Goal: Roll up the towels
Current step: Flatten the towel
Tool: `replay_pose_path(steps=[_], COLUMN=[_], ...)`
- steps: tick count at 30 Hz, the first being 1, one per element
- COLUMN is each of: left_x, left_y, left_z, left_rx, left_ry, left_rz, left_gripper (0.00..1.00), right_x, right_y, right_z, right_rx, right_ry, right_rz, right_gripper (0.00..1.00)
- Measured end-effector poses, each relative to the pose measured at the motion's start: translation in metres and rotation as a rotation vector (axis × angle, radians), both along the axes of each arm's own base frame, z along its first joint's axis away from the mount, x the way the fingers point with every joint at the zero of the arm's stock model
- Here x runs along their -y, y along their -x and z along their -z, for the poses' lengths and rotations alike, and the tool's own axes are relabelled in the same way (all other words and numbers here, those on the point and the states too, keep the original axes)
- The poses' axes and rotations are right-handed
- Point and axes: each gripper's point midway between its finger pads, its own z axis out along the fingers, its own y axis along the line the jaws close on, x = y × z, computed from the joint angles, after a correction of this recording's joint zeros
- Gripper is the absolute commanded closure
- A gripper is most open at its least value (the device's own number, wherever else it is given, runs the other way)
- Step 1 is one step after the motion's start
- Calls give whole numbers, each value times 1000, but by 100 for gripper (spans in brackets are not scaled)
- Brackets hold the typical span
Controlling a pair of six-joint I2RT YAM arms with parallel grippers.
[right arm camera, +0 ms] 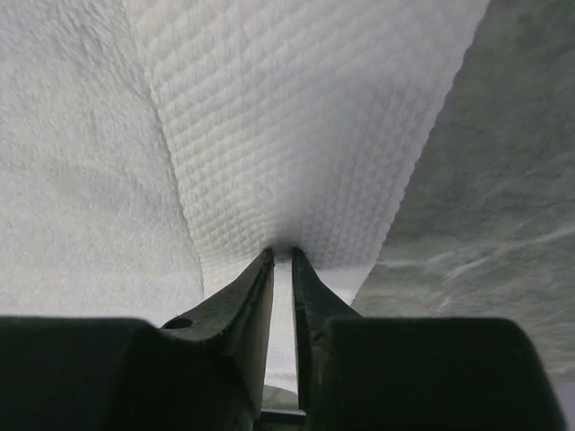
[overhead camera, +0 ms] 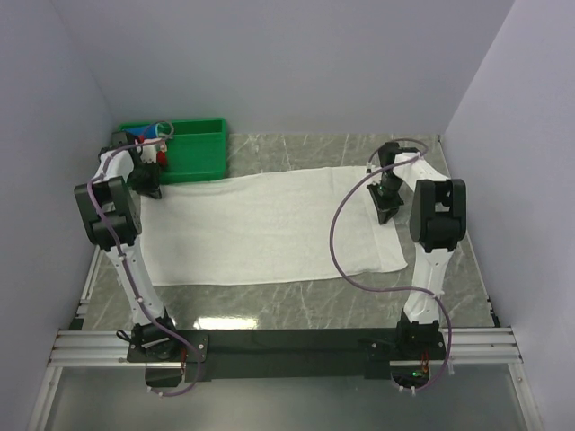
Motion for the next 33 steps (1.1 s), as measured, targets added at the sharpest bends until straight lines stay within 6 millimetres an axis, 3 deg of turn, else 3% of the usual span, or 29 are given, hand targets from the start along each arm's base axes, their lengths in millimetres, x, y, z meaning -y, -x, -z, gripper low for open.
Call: replay_pose_path(steps=[2, 5, 7, 10, 13, 15, 17, 19, 24, 27, 33], left_x=[3, 13, 21, 29, 24, 14, 5, -1, 17, 22, 12], left_y=[-2, 10, 32, 71, 103, 130, 160, 193, 251, 266, 281], left_z=[-1, -7, -17, -55, -91, -102, -95, -75, -27, -12, 11], left_rx=[9, 8, -11, 1, 40, 57, 29, -43, -199, -227, -261], left_ry=[16, 50, 76, 89, 78, 67, 65, 76, 100, 87, 7], left_rz=[19, 74, 111, 170, 198, 196, 179, 154, 176, 179, 149], left_gripper=[62, 55, 52, 52, 57, 60, 67, 68, 72, 73, 76], right_x=[-3, -11, -14, -18, -18, -17, -16, -14, -8, -7, 3], right_y=[-5, -3, 7, 30, 43, 52, 62, 73, 93, 94, 99], right_z=[-1, -6, -14, -43, -70, -77, -69, -55, -25, -19, -2], right_rx=[17, 30, 33, 62, 120, 127, 96, 37, -78, -96, -119], right_ry=[-18, -68, -95, -126, -133, -131, -129, -120, -96, -86, -31], right_rz=[-2, -29, -55, -97, -127, -134, -136, -134, -128, -124, -114], right_gripper=[72, 68, 67, 70, 81, 85, 86, 88, 89, 90, 92])
